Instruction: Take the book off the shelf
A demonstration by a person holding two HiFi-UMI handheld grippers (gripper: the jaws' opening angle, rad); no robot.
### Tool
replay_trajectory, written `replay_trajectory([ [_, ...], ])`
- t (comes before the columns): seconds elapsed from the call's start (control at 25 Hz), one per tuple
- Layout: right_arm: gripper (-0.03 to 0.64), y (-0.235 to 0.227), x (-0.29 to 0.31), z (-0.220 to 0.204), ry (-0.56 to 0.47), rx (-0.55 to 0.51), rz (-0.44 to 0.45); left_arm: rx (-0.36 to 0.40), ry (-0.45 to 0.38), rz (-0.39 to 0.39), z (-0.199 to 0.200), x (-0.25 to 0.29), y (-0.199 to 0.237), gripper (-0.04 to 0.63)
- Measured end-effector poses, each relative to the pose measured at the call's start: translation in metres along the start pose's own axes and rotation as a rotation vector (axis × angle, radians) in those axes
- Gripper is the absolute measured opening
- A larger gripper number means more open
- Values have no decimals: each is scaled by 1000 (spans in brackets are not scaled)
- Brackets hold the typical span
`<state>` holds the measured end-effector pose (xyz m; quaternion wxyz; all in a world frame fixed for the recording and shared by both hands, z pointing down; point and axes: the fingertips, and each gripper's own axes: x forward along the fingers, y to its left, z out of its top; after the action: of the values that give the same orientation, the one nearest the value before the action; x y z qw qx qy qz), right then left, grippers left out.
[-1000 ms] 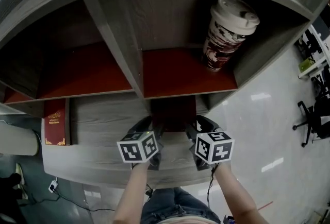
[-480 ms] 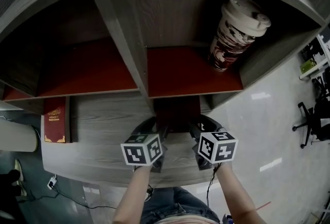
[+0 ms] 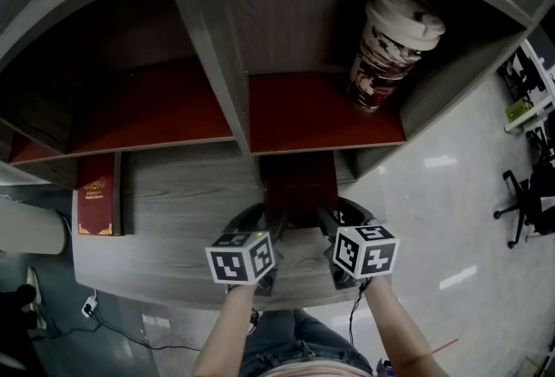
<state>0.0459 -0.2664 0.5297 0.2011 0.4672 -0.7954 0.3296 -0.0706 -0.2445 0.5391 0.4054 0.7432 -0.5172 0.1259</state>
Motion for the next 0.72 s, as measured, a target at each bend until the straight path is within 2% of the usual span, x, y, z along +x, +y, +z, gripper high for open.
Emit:
replay_trajectory([
  [0.48, 206, 5, -12, -14, 23, -17, -2, -35, -2, 5, -13, -13, -2, 201],
  [0.72, 212, 2, -12, -9, 16, 1, 0, -4, -1, -1, -3, -7, -2, 210],
])
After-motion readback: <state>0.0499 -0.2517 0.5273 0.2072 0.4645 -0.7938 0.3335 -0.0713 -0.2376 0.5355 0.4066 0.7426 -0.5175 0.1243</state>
